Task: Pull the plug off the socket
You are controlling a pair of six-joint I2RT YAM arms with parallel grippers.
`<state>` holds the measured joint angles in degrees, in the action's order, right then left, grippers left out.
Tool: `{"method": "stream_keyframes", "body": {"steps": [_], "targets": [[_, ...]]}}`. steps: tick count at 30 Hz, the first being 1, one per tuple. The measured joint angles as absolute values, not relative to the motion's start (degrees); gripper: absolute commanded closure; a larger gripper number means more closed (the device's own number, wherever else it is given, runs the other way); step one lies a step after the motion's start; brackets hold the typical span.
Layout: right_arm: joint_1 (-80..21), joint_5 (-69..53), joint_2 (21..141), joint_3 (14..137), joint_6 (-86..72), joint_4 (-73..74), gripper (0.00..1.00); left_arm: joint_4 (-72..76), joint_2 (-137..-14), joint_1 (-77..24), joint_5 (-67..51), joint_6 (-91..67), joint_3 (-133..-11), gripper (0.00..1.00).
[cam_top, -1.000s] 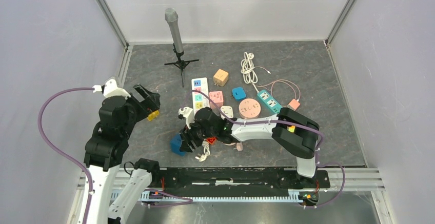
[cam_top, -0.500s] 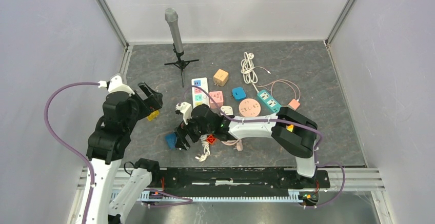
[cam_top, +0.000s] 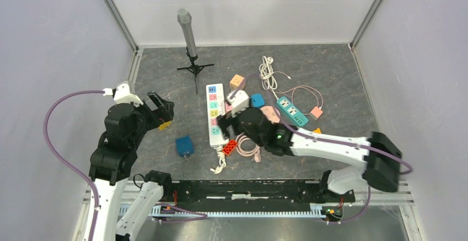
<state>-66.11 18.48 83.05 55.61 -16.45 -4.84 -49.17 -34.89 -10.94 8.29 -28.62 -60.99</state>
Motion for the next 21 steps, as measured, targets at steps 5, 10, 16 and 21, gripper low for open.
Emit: {"method": "stream_keyframes", "body": {"steps": [5, 10, 16, 21], "targets": [[-64.0, 43.5, 68.9, 52.2, -10.8, 4.4, 0.02, -49.1, -32.8, -10.9, 8.4, -26.5, -62.4, 0.0], [-61.8, 62.3, 55.7, 52.7, -7.6, 16.3, 0.02, -49.8, -31.6, -10.9, 8.9, -24.3, -65.2, 0.0], [-61.8, 71.1, 39.0, 60.1, -6.0, 24.0, 0.02, -50.0, -29.1, -10.9, 10.4, -21.0, -72.8, 0.0], [-61.8, 70.6, 23.0, 58.3, 3.0, 16.5, 0.02, -50.0, -27.5, -10.9, 10.4, -19.3, -77.9, 0.0]]}}
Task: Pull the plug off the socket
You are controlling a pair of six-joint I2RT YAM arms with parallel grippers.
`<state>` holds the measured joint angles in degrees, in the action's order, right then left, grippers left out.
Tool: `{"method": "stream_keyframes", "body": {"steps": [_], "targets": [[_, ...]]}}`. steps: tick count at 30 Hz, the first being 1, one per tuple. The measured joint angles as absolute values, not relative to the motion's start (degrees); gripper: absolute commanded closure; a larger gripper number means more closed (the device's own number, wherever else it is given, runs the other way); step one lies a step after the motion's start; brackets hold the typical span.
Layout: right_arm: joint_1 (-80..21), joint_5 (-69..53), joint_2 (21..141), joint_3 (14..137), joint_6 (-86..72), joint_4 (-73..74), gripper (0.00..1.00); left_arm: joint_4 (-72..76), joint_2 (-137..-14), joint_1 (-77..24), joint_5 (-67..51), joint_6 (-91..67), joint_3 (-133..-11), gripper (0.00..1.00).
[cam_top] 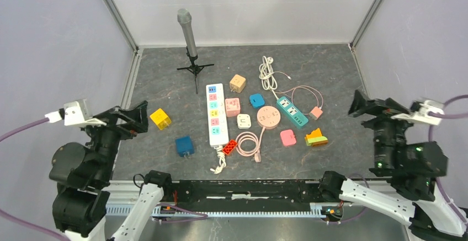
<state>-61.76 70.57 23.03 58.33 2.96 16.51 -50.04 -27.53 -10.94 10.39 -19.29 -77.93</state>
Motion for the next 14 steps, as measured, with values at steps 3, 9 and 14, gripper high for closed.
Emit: {"method": "stream_keyframes", "body": {"steps": [3, 9, 14], "targets": [[-61.8, 70.5, 18.9, 57.7, 6.8, 12.7, 0.02, -50.0, -27.1, -10.9, 10.4, -19.1, -79.7, 0.0], [-61.8, 70.5, 18.7, 56.9, 11.1, 9.8, 0.02, -50.5, -26.9, -10.9, 10.4, -19.0, -80.1, 0.0], [-61.8, 70.5, 18.7, 55.6, 12.0, 9.1, 0.02, -50.7, -26.9, -10.9, 10.5, -19.0, -80.1, 0.0]]}}
